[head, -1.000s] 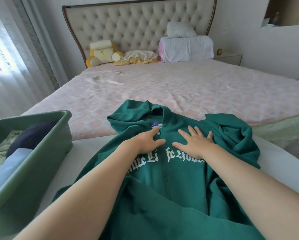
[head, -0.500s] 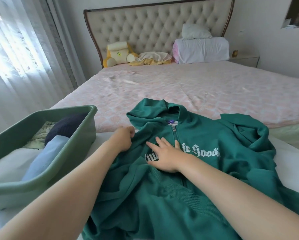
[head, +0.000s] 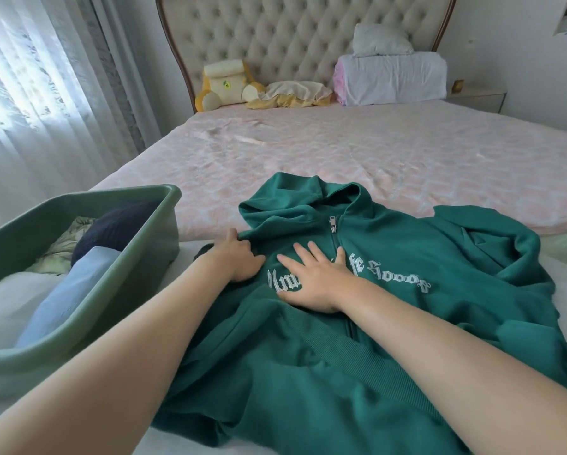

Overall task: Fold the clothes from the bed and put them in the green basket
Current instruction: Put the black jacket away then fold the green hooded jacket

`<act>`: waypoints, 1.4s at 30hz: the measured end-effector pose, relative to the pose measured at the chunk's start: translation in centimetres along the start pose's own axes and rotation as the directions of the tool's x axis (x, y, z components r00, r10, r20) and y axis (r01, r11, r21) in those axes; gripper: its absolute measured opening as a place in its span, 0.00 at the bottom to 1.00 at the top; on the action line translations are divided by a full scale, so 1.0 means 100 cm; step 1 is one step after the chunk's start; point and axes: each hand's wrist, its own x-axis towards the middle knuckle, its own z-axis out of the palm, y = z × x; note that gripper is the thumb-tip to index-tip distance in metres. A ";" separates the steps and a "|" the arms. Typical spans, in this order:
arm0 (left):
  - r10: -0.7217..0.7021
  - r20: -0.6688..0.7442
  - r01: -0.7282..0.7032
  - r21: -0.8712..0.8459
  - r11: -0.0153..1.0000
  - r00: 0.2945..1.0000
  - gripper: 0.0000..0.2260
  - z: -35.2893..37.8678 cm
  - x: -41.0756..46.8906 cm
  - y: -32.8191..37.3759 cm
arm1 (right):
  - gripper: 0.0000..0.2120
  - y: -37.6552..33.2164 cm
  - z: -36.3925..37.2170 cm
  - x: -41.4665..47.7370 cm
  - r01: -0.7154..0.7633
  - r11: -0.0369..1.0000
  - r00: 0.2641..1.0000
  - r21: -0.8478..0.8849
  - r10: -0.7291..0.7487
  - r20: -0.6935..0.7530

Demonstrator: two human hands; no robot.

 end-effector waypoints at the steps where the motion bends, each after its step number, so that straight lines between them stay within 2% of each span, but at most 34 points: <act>1: -0.027 0.088 0.028 -0.006 1.000 0.996 0.32 0.006 -0.001 -0.006 | 0.41 0.000 0.000 0.001 -0.002 1.000 1.000 0.000 0.002 0.002; 3: -0.064 0.148 0.060 0.033 0.998 0.987 0.35 0.013 0.001 -0.020 | 0.40 0.000 0.000 0.001 -0.003 1.000 1.000 -0.006 0.003 0.006; 9: -0.065 0.123 0.050 0.122 0.991 0.990 0.37 -0.001 0.001 -0.027 | 0.38 0.001 0.002 -0.010 0.026 1.000 1.000 -0.004 -0.026 0.005; 11: -0.014 0.014 0.012 0.153 0.988 1.000 0.34 -0.010 -0.010 -0.020 | 0.38 0.001 0.002 -0.017 0.030 0.999 0.999 0.010 -0.030 0.013; 13: 0.117 -0.152 -0.094 0.148 0.985 0.981 0.27 -0.017 -0.028 -0.015 | 0.38 -0.002 -0.001 -0.027 0.027 0.999 0.999 0.041 -0.028 0.027; 15: 0.253 -0.278 -0.257 0.021 0.966 0.927 0.18 -0.025 -0.054 -0.009 | 0.35 -0.008 -0.007 -0.038 0.026 0.998 0.999 0.064 -0.027 0.016; 16: 0.284 -0.294 -0.315 -0.065 0.947 0.913 0.14 -0.029 -0.070 -0.005 | 0.31 -0.012 -0.011 -0.044 0.027 0.998 1.000 0.058 -0.027 -0.009; 17: 0.289 -0.260 -0.332 -0.139 0.933 0.921 0.12 -0.031 -0.085 0.000 | 0.26 -0.016 -0.016 -0.051 0.026 0.998 0.999 0.051 -0.024 -0.040; 19: 0.273 -0.122 -0.294 -0.213 0.932 0.954 0.18 -0.033 -0.112 0.008 | 0.14 -0.026 -0.029 -0.066 0.028 0.996 0.997 0.088 -0.022 -0.068; 21: 0.226 0.037 -0.213 -0.215 0.953 0.973 0.29 -0.031 -0.136 0.009 | 0.14 -0.037 -0.038 -0.082 0.024 0.984 1.000 0.177 -0.021 -0.019; 23: 0.193 0.107 -0.175 -0.158 0.972 0.975 0.34 -0.025 -0.154 0.002 | 0.15 -0.045 -0.044 -0.098 -0.002 0.949 0.997 0.316 -0.022 0.073; 25: 0.247 0.066 -0.233 -0.169 0.958 0.967 0.24 -0.019 -0.165 -0.009 | 0.15 -0.048 -0.046 -0.115 -0.033 0.890 0.989 0.454 -0.035 0.140; 27: 0.322 -0.024 -0.316 -0.263 0.911 0.946 0.14 -0.015 -0.177 -0.019 | 0.15 -0.049 -0.043 -0.132 -0.073 0.828 0.986 0.557 -0.026 0.167; 30: 0.367 -0.113 -0.375 -0.467 0.800 0.923 0.07 -0.011 -0.198 -0.027 | 0.34 -0.052 -0.040 -0.151 -0.099 0.838 0.991 0.536 0.036 0.127; 31: 0.370 -0.108 -0.369 -0.525 0.767 0.923 0.08 -0.010 -0.205 -0.028 | 0.34 -0.055 -0.039 -0.155 -0.068 0.843 0.996 0.534 0.028 0.082; 32: 0.370 -0.097 -0.355 -0.576 0.736 0.924 0.08 -0.009 -0.212 -0.027 | 0.29 -0.058 -0.041 -0.159 -0.019 0.843 0.999 0.538 -0.004 0.042; 34: 0.376 -0.037 -0.293 -0.697 0.654 0.926 0.07 -0.016 -0.227 -0.026 | 0.07 -0.063 -0.051 -0.168 0.083 0.837 0.994 0.542 -0.105 0.011; 35: 0.391 0.011 -0.250 -0.753 0.609 0.920 0.11 -0.020 -0.232 -0.029 | 0.02 -0.069 -0.059 -0.175 0.121 0.832 0.987 0.542 -0.159 0.025; 36: 0.414 0.097 -0.181 -0.794 0.581 0.905 0.17 -0.025 -0.237 -0.034 | 0.04 -0.074 -0.066 -0.182 0.139 0.826 0.978 0.547 -0.201 0.055; 37: 0.447 0.227 -0.092 -0.804 0.587 0.865 0.22 -0.029 -0.240 -0.041 | 0.06 -0.080 -0.073 -0.189 0.133 0.824 0.967 0.551 -0.230 0.111; 38: 0.488 0.367 -0.007 -0.794 0.608 0.792 0.25 -0.030 -0.242 -0.049 | 0.08 -0.086 -0.079 -0.195 0.107 0.830 0.948 0.547 -0.252 0.197; 39: 0.533 0.472 0.047 -0.778 0.626 0.702 0.25 -0.030 -0.244 -0.056 | 0.11 -0.092 -0.082 -0.201 0.088 0.835 0.898 0.543 -0.302 0.318; 40: 0.557 0.523 0.069 -0.766 0.639 0.645 0.23 -0.029 -0.247 -0.060 | 0.11 -0.099 -0.084 -0.207 0.076 0.823 0.812 0.563 -0.378 0.445; 41: 0.553 0.525 0.060 -0.758 0.650 0.647 0.19 -0.027 -0.249 -0.062 | 0.09 -0.105 -0.085 -0.211 0.067 0.798 0.698 0.598 -0.466 0.544; 42: 0.517 0.475 0.027 -0.755 0.656 0.712 0.14 -0.021 -0.249 -0.063 | 0.08 -0.111 -0.086 -0.212 0.057 0.762 0.603 0.645 -0.541 0.587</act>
